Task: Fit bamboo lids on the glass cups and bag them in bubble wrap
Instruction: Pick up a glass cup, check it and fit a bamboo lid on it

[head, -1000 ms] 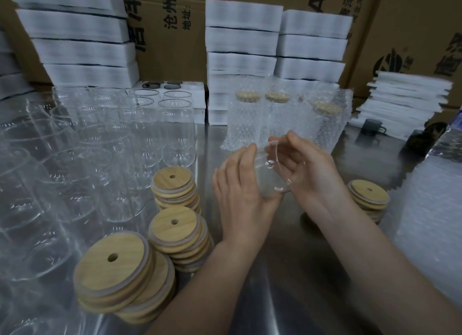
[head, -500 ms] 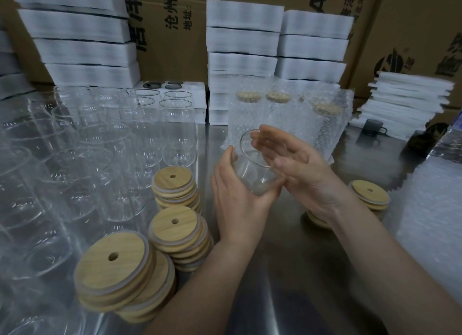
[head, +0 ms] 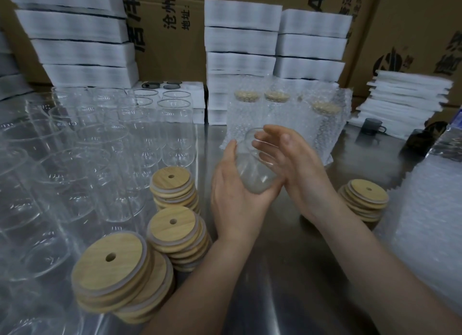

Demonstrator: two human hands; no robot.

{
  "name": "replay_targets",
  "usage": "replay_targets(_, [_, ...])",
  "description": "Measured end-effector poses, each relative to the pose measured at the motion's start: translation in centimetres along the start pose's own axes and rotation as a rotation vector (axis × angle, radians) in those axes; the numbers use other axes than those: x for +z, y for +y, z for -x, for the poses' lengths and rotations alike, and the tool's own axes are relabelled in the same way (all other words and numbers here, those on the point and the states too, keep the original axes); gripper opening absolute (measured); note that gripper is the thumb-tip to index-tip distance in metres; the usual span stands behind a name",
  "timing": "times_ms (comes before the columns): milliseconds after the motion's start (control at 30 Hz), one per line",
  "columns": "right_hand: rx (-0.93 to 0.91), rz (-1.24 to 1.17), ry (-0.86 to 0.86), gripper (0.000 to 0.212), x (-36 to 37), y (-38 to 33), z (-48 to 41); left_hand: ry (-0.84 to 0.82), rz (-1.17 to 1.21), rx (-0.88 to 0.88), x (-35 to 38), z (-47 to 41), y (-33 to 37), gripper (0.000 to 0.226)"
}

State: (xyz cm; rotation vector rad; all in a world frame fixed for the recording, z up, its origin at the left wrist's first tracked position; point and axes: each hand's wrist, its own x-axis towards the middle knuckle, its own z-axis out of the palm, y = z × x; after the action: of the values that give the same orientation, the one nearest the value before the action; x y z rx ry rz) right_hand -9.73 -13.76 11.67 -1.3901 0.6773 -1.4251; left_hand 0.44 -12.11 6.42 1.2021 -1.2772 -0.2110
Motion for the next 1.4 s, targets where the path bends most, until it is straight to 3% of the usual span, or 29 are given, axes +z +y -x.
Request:
replay_targets(133, [0.014, 0.014, -0.066, 0.038, -0.5, 0.1, 0.3, 0.066, 0.387, -0.310, -0.1, -0.3, 0.1, 0.086])
replay_targets(267, [-0.042, 0.293, -0.141, 0.030, -0.8, -0.2, 0.8, 0.073, 0.763, -0.539, 0.0, -1.0, -0.1, 0.064])
replay_targets(333, [-0.027, 0.433, -0.224, 0.042, -0.8, -0.7, 1.1, 0.061, 0.881, -0.677, -0.1, -1.1, -0.1, 0.062])
replay_targets(533, [-0.046, 0.778, -0.472, 0.092, -0.4, -1.3, 1.7, -0.110, 1.269, -0.974, -1.1, -1.6, 0.5, 0.086])
replay_targets(633, [-0.183, 0.915, -0.454, 0.099, -0.4, -0.8, 2.2, -0.188, 1.311, -0.999, -1.0, -1.3, 0.2, 0.092])
replay_targets(767, [-0.382, 0.971, -0.305, 0.082, -0.3, 0.5, 2.9, -0.299, 1.463, -1.066, -0.9, -1.2, 0.1, 0.095])
replay_targets(867, [-0.421, 0.944, -0.217, 0.074, -0.3, 1.3, 2.9, -0.344, 1.514, -1.096, -1.1, -1.2, 0.4, 0.096])
replay_targets(1033, [-0.361, 0.739, -0.052, 0.046, -0.1, 1.4, 2.8, -0.448, 1.448, -0.996, -1.3, -0.6, 1.3, 0.086])
replay_targets(1167, [-0.266, 0.488, -0.072, 0.026, 0.2, 1.1, 2.6, -0.404, 1.351, -0.920, -1.3, -0.9, 1.2, 0.085])
replay_targets(1400, [0.014, 0.325, -0.319, 0.040, -1.5, -0.4, 1.9, -0.343, 1.382, -0.904, -1.0, -1.0, 0.2, 0.073])
